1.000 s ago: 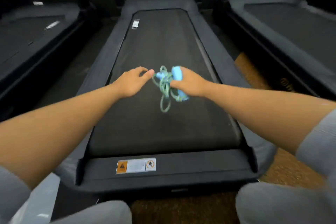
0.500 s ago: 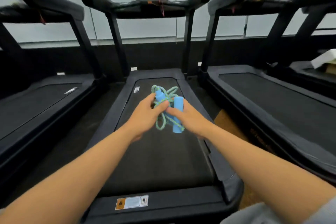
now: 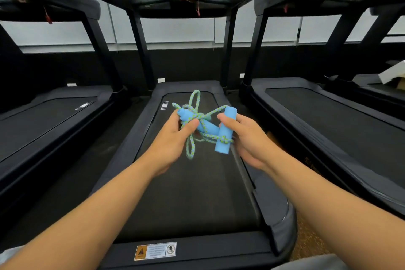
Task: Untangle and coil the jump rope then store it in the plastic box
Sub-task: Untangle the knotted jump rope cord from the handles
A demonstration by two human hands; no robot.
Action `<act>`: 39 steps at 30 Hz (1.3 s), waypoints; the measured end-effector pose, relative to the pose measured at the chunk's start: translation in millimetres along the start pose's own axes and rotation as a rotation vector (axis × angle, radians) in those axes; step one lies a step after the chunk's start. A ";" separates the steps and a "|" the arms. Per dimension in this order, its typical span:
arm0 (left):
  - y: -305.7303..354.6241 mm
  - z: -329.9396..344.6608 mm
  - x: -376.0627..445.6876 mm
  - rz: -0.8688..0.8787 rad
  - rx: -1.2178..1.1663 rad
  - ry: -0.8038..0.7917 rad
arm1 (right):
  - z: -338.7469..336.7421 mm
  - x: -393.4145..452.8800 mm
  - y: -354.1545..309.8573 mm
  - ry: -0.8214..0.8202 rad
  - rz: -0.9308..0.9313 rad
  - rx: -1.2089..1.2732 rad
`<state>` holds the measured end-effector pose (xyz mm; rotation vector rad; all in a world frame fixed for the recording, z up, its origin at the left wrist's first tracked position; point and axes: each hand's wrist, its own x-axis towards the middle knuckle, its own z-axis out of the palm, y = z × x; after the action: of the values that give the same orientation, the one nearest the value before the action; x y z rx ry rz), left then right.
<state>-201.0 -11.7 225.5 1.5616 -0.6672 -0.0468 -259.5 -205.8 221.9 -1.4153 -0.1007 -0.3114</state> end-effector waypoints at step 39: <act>30.3 -39.4 -14.2 -0.087 -0.540 -0.500 | 8.9 -45.1 -59.4 -0.425 0.225 -0.360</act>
<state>-207.8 31.4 253.4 1.0517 -0.8855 -0.6479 -317.8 -197.4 268.6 -1.8168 -0.2394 0.1717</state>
